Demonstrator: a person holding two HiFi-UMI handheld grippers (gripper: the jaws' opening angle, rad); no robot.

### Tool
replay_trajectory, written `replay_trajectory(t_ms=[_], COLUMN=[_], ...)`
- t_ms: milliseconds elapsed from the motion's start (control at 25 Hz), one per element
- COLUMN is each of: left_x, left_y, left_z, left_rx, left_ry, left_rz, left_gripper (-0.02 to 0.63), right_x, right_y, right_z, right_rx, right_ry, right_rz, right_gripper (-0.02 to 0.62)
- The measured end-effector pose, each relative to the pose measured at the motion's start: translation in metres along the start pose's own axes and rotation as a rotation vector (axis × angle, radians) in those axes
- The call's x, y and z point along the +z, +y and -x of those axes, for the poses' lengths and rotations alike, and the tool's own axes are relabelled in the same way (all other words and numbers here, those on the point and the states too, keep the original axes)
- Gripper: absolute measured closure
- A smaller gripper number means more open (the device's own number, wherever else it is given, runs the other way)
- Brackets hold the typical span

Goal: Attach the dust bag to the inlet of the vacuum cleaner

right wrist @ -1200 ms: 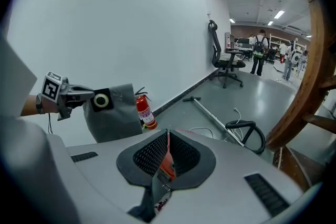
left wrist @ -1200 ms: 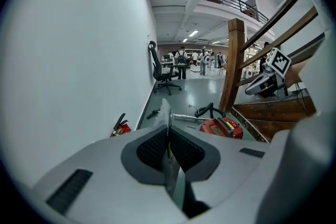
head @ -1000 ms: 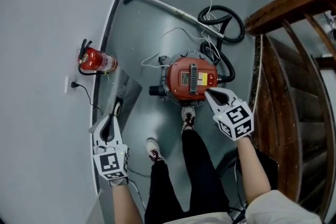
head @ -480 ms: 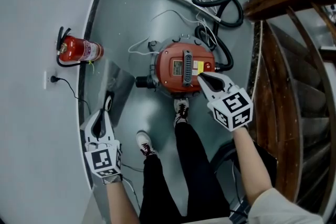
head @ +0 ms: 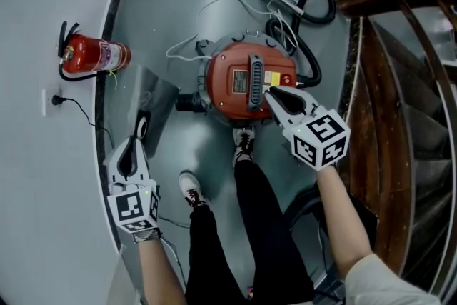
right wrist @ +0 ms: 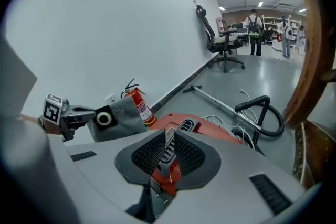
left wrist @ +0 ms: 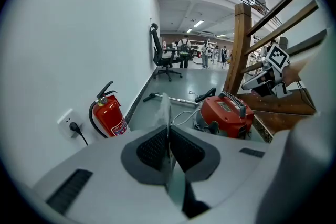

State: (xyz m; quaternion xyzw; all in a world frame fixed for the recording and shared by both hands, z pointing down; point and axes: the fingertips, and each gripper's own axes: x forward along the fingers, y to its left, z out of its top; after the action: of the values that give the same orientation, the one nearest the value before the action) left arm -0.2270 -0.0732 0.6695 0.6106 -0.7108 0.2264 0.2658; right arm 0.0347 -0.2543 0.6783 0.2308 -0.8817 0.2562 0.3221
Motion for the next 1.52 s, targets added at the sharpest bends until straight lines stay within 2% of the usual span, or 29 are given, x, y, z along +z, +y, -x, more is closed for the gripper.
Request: replay_trajectory(t_ms=[160, 520, 800, 1080, 1520], left_x=[-0.014, -0.041, -0.051, -0.06, -0.067], left_y=[0.002, 0.017, -0.002, -0.019, -0.041], left_z=[-0.008, -0.036, -0.06, -0.082, -0.112], left_rx=[0.003, 0.033, -0.002, -0.028, -0.079], left_ry=[0.015, 0.045, 0.074, 0.089, 0.11], left_rz=[0.052, 0.114, 0.071, 0.11, 0.114], left_gripper=[0.586, 0.586, 0.586, 0.586, 0.586], right_x=[-0.008, -0.019, -0.028, -0.027, -0.029], right_y=[-0.004, -0.012, -0.012, -0.014, -0.011], right_z=[-0.009, -0.021, -0.033, -0.037, -0.039], right_rx=[0.014, 0.026, 0.075, 0.081, 0.095], right_ry=[0.019, 0.022, 0.043, 0.041, 0.025], right_rz=[-0.04, -0.14, -0.209, -0.212, -0.242], right_gripper=[0.483, 0.466, 0.456, 0.456, 0.456])
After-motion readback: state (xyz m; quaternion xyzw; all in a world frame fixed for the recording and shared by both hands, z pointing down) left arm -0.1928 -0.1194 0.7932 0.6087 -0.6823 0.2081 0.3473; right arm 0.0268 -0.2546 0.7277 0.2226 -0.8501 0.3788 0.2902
